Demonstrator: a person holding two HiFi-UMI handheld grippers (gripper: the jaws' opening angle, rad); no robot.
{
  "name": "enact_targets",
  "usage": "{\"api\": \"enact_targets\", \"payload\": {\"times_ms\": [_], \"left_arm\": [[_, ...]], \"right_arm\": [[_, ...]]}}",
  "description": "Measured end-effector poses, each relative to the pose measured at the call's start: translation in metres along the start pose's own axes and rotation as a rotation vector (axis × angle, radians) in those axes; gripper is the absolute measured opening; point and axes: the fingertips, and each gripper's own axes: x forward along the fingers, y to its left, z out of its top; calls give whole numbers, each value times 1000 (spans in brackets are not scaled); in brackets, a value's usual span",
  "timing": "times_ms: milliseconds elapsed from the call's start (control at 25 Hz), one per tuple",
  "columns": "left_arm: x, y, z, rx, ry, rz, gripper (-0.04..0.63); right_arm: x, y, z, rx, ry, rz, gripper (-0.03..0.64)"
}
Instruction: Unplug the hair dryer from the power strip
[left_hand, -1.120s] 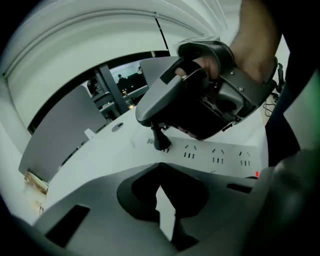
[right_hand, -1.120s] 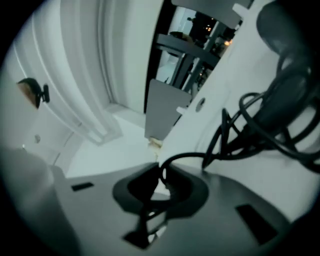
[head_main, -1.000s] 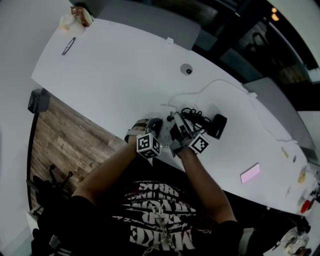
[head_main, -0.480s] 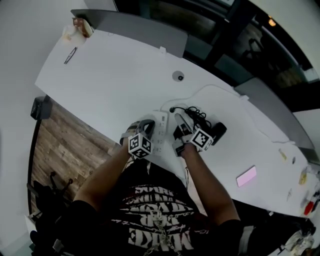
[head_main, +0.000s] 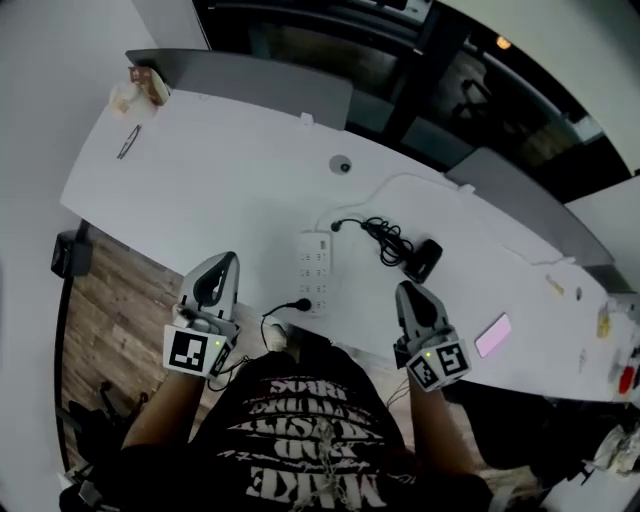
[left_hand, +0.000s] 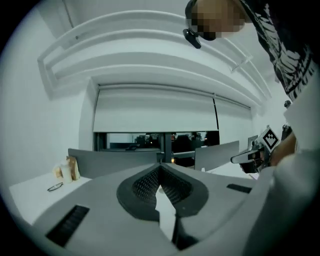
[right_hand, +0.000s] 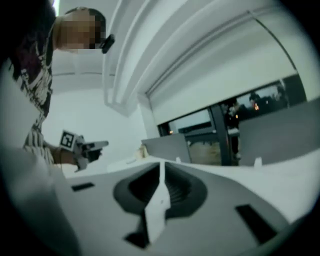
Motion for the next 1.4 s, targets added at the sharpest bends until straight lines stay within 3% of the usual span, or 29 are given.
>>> {"api": "enact_targets", "payload": {"times_ms": [80, 200, 320, 440, 720, 1160, 1400], "left_arm": [[-5, 3, 28, -4, -63, -18, 20], [-20, 3, 57, 18, -160, -41, 20], [-35, 8, 53, 61, -162, -47, 20], [-44, 14, 49, 31, -149, -74, 20], [-65, 30, 45, 17, -150, -92, 20], [-71, 17, 48, 20, -173, -140, 20], [-57, 7, 39, 13, -139, -161, 20]], "right_arm": [[-7, 17, 35, -100, -67, -37, 46], [-9, 47, 76, -158, -176, -68, 43], [-4, 73, 89, -215, -212, -93, 39], [1, 95, 82, -275, -196, -100, 35], [0, 130, 63, -290, -162, -112, 34], [-12, 144, 57, -298, -143, -130, 34], [-10, 134, 51, -289, -121, -139, 34]]}}
